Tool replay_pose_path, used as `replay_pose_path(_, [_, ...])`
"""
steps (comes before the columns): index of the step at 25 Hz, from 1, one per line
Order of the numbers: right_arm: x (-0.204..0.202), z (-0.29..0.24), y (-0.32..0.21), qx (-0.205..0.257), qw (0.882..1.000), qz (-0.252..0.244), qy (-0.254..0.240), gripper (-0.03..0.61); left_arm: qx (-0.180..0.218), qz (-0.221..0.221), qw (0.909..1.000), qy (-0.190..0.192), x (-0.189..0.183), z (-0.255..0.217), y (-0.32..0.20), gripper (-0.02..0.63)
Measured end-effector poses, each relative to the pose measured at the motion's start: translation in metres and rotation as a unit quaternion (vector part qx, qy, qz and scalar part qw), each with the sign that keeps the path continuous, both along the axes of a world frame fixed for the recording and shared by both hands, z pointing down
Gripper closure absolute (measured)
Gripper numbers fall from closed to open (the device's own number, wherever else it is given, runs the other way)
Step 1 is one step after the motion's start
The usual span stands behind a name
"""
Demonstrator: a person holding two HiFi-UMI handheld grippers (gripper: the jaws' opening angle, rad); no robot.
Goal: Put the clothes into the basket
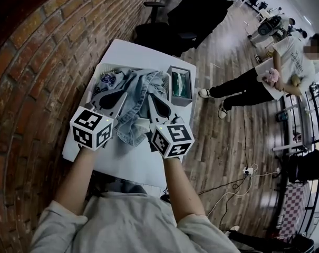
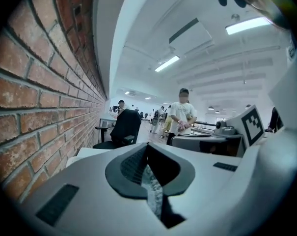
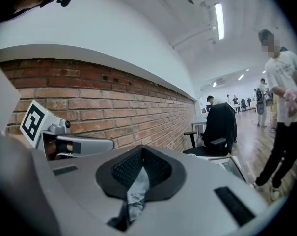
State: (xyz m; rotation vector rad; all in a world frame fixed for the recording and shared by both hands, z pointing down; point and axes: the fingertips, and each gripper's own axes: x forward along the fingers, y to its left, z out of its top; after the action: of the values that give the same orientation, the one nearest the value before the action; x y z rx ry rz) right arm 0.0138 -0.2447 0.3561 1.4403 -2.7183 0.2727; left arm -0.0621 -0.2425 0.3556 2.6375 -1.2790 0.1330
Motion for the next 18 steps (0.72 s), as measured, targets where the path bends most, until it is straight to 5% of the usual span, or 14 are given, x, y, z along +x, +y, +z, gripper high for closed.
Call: replay_pose_path(18, [-0.011, -0.066, 0.102, 0.069, 0.998, 0.01, 0.011, 0.572, 0.068, -0.038, 0.9963, -0.036, 0.017, -0.067, 0.107, 0.604])
